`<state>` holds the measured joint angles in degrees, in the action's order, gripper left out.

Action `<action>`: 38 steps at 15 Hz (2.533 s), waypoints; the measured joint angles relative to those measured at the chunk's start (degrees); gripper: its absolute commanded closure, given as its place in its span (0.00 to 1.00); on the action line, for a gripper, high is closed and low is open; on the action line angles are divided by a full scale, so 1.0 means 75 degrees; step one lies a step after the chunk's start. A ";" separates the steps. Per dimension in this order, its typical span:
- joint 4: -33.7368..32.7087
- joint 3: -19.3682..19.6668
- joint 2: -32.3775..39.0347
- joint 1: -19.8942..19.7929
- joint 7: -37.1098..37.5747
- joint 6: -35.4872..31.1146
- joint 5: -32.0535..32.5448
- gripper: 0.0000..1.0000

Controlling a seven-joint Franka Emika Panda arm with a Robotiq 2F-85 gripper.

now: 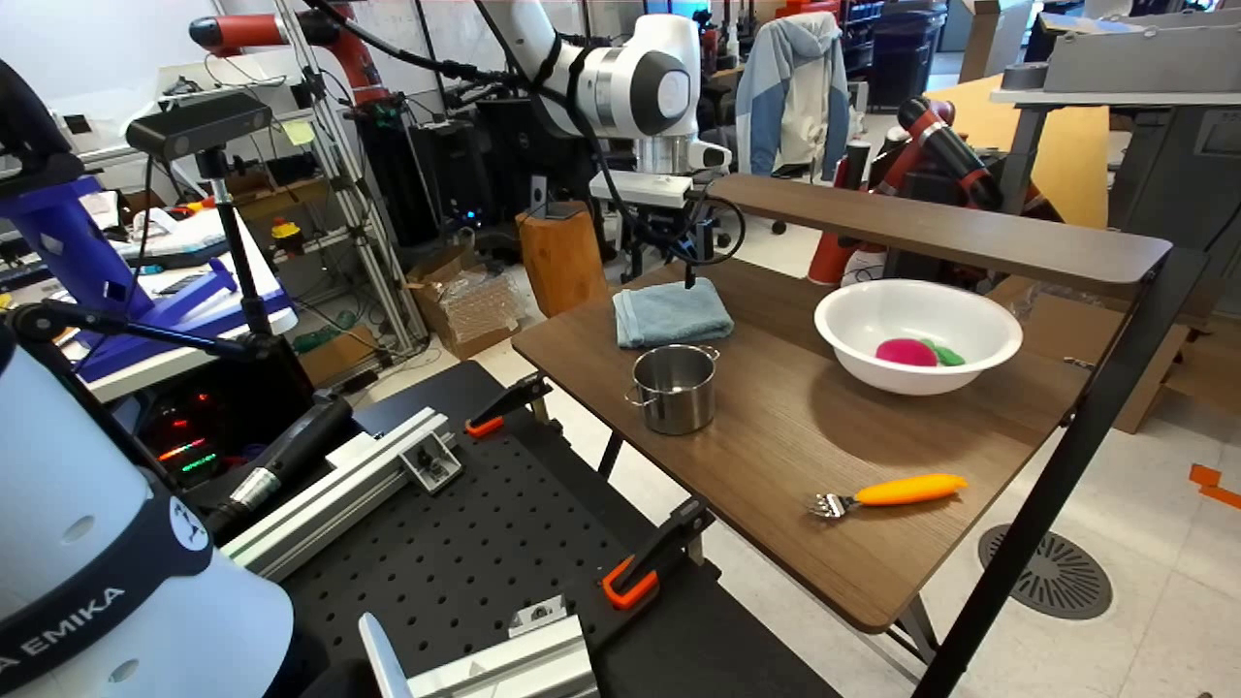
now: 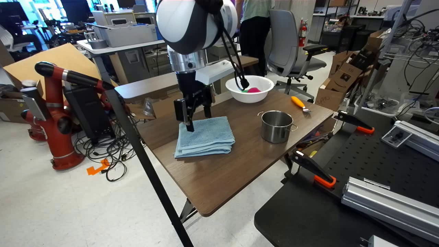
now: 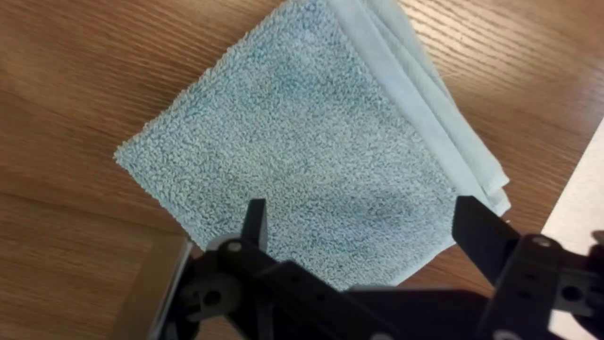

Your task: Move the towel to the right

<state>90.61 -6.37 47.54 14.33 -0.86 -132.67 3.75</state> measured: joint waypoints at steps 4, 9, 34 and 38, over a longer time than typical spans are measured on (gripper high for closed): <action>-0.0198 0.0022 0.0162 0.0026 0.0013 -0.0008 0.0041 0.00; -0.0216 0.0028 0.0163 0.0036 0.0017 -0.0008 0.0044 0.00; -0.0964 0.0250 0.1136 0.0174 0.0336 -0.0188 0.0044 0.00; -0.0947 0.0437 0.1133 0.0167 0.0447 -0.0188 0.0044 0.00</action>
<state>83.51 -3.10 56.03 15.58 2.49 -134.08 4.08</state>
